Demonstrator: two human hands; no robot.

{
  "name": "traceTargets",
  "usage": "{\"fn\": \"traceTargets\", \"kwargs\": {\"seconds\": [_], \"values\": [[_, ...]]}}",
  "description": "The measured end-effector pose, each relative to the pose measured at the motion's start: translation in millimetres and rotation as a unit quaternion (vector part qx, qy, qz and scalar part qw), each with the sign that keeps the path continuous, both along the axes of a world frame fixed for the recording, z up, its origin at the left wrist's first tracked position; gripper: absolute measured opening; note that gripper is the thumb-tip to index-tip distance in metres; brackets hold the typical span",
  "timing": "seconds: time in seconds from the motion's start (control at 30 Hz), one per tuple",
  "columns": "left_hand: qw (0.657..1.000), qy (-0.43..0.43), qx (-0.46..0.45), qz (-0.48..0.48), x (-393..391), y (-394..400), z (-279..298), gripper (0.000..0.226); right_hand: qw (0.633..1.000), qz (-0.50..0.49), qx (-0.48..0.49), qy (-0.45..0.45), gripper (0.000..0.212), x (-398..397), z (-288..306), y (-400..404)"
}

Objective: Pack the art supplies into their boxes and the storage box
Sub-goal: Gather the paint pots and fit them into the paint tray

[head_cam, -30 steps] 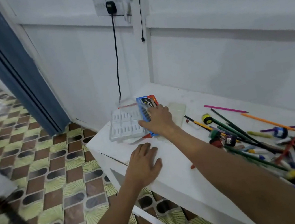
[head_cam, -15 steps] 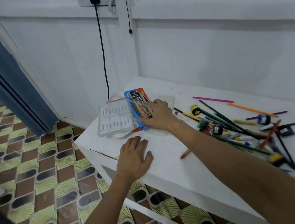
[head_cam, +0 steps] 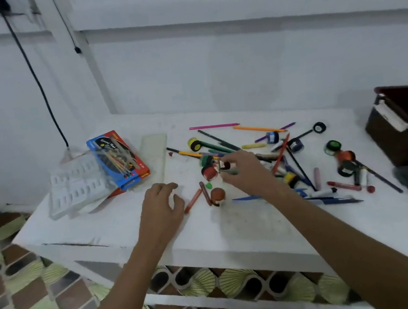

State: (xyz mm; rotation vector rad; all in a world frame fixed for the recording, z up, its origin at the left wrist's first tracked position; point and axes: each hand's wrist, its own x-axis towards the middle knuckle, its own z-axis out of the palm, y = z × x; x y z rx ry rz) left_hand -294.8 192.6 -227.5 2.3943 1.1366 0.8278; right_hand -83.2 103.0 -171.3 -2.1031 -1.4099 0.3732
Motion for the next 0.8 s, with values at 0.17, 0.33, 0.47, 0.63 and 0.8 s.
{"fn": "traceTargets", "kwargs": {"seconds": [0.17, 0.33, 0.47, 0.63, 0.8], "values": [[0.992, 0.048, -0.090, -0.068, 60.2, 8.3, 24.5, 0.040, 0.998, -0.054, -0.029, 0.011, 0.027, 47.8, -9.3, -37.4], [0.975, 0.127, -0.168, -0.077, 93.6, 27.6, 48.2, 0.043, 0.999, -0.032, -0.034, -0.009, 0.031, 49.6, -8.8, -22.0], [0.958, 0.189, -0.217, -0.022, 109.5, 32.7, 47.1, 0.041, 0.998, 0.018, -0.049, -0.024, 0.044, 39.6, -7.6, 5.2], [0.955, 0.189, -0.226, -0.026, 113.5, 25.8, 41.5, 0.040, 0.991, 0.040, -0.119, -0.050, 0.046, 41.7, -13.4, 33.6], [0.965, 0.148, -0.214, -0.032, 107.1, 23.1, 43.1, 0.034, 0.996, 0.024, -0.063, -0.060, 0.026, 37.8, -19.9, 39.4]]}}
